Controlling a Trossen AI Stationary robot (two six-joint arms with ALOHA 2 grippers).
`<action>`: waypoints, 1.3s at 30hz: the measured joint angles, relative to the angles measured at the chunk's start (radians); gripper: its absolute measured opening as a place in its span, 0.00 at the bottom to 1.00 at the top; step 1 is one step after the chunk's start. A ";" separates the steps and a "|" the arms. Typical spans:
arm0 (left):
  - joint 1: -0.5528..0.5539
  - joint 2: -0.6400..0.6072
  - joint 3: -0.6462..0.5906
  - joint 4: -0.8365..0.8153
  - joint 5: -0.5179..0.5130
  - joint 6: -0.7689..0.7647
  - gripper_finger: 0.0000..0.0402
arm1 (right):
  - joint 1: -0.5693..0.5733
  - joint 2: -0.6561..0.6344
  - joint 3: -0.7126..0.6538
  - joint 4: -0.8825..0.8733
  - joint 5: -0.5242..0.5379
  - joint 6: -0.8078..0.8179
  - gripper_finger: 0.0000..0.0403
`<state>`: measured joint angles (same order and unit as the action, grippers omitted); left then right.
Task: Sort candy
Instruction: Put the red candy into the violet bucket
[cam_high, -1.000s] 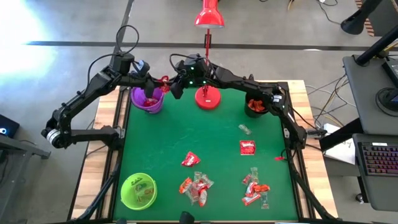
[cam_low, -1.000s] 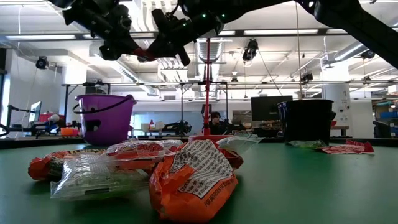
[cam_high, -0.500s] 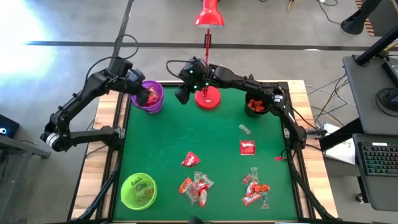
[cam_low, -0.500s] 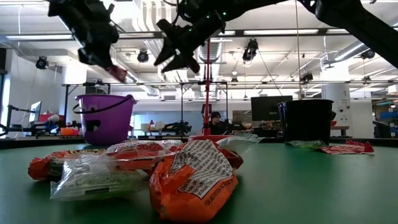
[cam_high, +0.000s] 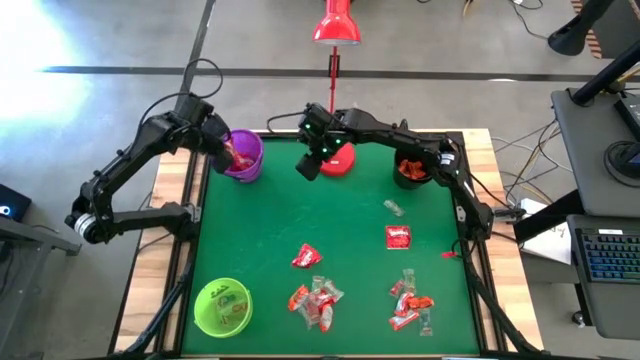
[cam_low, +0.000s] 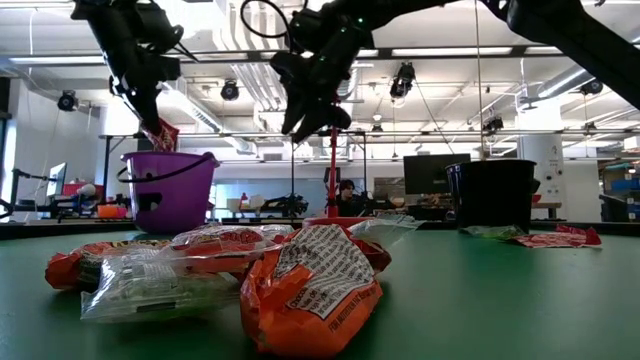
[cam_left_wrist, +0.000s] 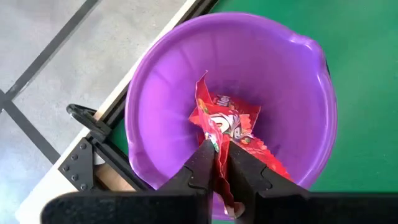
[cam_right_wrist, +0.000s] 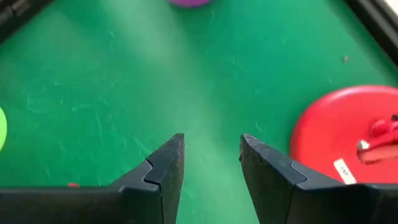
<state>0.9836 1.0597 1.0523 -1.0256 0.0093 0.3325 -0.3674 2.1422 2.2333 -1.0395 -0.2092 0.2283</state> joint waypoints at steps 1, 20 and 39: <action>0.000 0.002 0.000 0.000 0.000 0.001 0.05 | 0.003 0.000 0.000 -0.011 0.000 0.000 0.36; -0.001 0.004 0.000 -0.048 0.083 -0.061 0.34 | 0.174 0.000 -0.016 -0.496 0.007 -0.039 0.35; -0.001 0.004 0.000 -0.043 0.203 -0.061 0.34 | 0.384 -0.032 -0.337 -0.258 0.005 -0.267 0.35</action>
<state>0.9827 1.0641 1.0523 -1.0687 0.2119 0.2714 0.0162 2.1105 1.8963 -1.2978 -0.2047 -0.0386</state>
